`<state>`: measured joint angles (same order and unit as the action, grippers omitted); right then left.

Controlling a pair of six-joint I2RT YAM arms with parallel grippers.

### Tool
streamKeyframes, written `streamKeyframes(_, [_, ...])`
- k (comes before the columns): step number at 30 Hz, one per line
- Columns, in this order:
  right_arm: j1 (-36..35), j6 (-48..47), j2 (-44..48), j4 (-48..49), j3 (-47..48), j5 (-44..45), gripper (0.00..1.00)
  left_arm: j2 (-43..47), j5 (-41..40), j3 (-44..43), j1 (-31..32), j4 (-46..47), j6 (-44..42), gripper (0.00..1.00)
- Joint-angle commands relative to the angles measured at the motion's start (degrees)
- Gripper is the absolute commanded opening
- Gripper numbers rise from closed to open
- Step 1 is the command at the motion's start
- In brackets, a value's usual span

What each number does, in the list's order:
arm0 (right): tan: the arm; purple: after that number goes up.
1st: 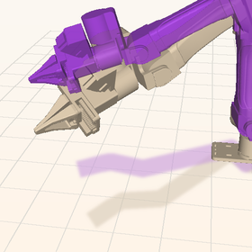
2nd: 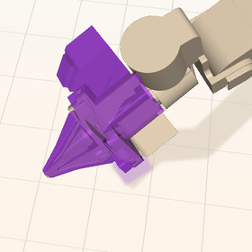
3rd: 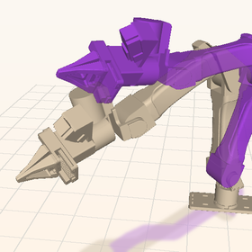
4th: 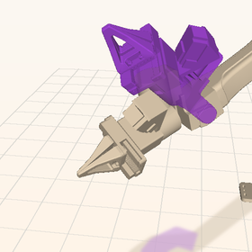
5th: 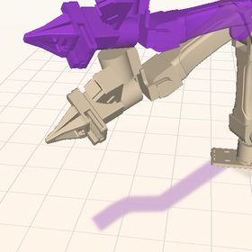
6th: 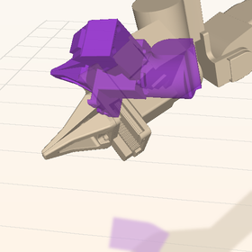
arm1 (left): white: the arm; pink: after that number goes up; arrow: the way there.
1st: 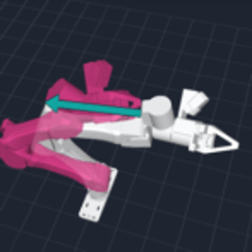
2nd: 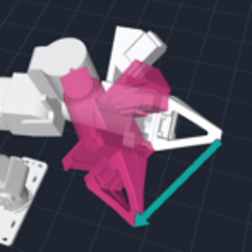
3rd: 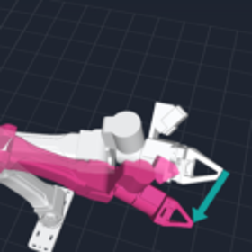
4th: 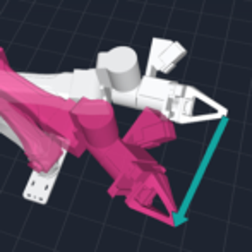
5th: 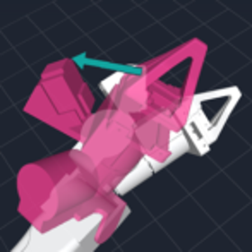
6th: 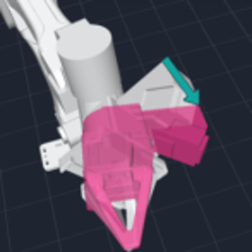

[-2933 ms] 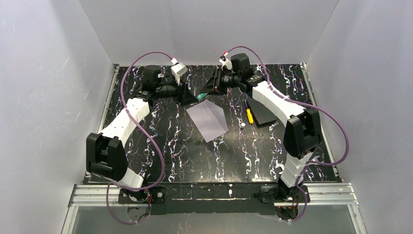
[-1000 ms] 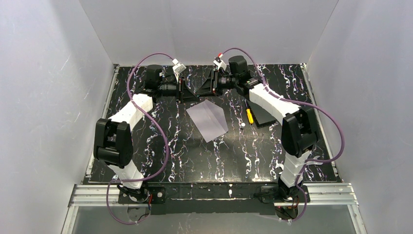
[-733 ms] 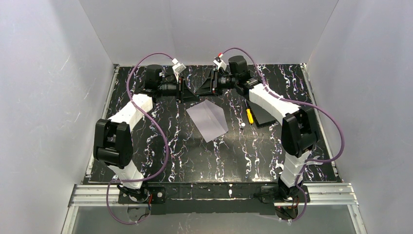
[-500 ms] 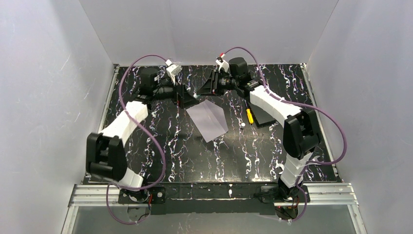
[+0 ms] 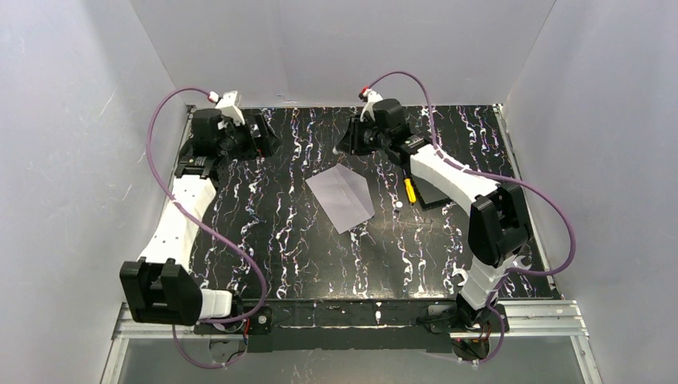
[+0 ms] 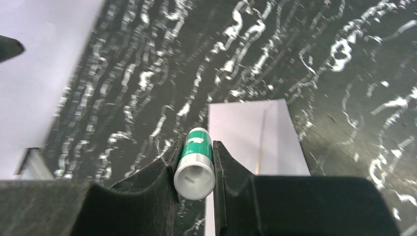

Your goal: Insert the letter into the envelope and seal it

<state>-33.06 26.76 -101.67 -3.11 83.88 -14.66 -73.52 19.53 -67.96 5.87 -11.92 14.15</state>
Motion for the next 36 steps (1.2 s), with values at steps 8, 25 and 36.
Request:
streamKeyframes(8, [-8.0,-7.37,-3.35,-16.71,-1.55,17.96,0.01,-22.03,18.08,-1.59,2.45,-3.19,25.21,0.6])
streamKeyframes(25, [-11.49,-10.68,-15.34,-14.33,5.14,28.51,0.01,-50.22,20.26,-21.03,7.23,3.49,33.71,0.15])
streamKeyframes(36, [-11.7,-14.33,-16.46,-11.63,2.17,26.67,0.01,-58.13,13.35,-27.15,8.58,-9.54,29.21,0.0])
